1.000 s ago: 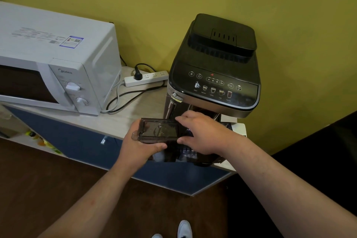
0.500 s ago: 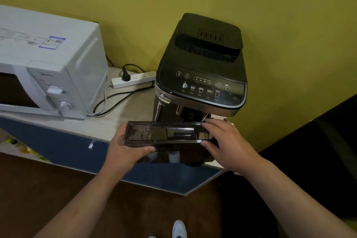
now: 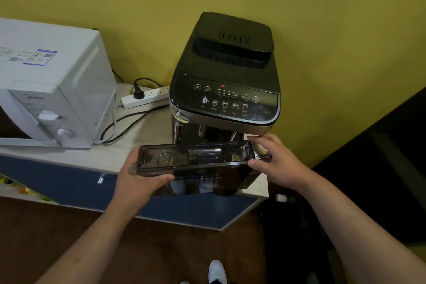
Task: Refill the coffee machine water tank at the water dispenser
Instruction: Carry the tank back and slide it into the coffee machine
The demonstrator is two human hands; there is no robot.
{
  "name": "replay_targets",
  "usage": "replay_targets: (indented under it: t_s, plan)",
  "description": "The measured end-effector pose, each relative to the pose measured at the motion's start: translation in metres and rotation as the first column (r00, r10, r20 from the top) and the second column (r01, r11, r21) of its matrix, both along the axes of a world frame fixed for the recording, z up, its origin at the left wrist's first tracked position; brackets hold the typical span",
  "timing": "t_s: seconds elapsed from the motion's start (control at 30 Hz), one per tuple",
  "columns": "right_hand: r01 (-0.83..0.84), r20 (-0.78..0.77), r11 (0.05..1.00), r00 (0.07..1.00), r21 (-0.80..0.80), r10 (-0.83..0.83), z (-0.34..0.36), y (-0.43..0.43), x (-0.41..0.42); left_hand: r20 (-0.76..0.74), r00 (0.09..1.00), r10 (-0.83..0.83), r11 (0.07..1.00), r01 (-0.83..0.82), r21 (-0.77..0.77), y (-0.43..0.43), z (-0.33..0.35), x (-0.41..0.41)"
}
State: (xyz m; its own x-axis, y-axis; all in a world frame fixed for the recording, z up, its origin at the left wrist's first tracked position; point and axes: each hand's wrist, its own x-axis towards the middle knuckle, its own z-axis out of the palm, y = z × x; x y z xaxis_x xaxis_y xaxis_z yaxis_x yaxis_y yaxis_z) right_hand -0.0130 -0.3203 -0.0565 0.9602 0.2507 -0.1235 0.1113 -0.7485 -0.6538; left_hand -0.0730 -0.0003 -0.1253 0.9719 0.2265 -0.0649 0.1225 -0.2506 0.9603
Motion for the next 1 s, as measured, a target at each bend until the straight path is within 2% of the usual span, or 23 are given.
replay_targets:
  t_s: [0.03,0.1,0.17,0.27,0.37,0.47,0.67,0.8,1.0]
  plan:
    - [0.057,-0.012,0.995,0.998,0.082,-0.056,-0.002,-0.003,-0.001,-0.002,1.000,0.004,1.000,-0.004,0.008,0.000,0.000,0.000]
    - [0.184,-0.139,0.937,0.979,0.296,-0.149,-0.009,-0.014,-0.005,-0.002,1.000,0.015,0.999,-0.015,0.028,-0.001,0.001,-0.001]
    - [0.236,-0.304,0.864,0.947,0.445,-0.102,-0.019,-0.025,-0.008,0.001,1.000,0.017,0.998,-0.017,0.060,-0.001,0.000,-0.002]
    - [0.221,-0.444,0.890,0.896,0.398,-0.023,-0.034,-0.034,0.002,-0.004,1.000,0.016,0.995,-0.016,0.095,0.001,-0.005,-0.001]
    - [0.091,-0.511,0.941,0.855,0.326,0.095,-0.041,-0.032,0.024,0.001,1.000,0.014,0.995,-0.014,0.103,0.002,-0.006,0.001]
    - [0.023,-0.553,0.940,0.813,0.342,0.181,-0.044,-0.027,0.034,0.004,1.000,0.008,0.996,-0.009,0.090,0.001,-0.004,0.002]
    - [0.067,-0.536,0.928,0.831,0.366,0.152,-0.049,-0.028,0.022,-0.009,1.000,-0.021,1.000,0.021,0.000,0.003,0.001,0.003]
    - [0.151,-0.509,0.892,0.855,0.425,0.098,-0.051,-0.034,-0.007,-0.007,0.996,-0.086,0.996,0.086,-0.028,0.008,0.004,0.008]
    - [0.246,-0.523,0.834,0.850,0.494,0.059,-0.034,-0.047,-0.065,-0.043,0.971,-0.237,0.961,0.227,-0.156,0.011,0.013,0.016]
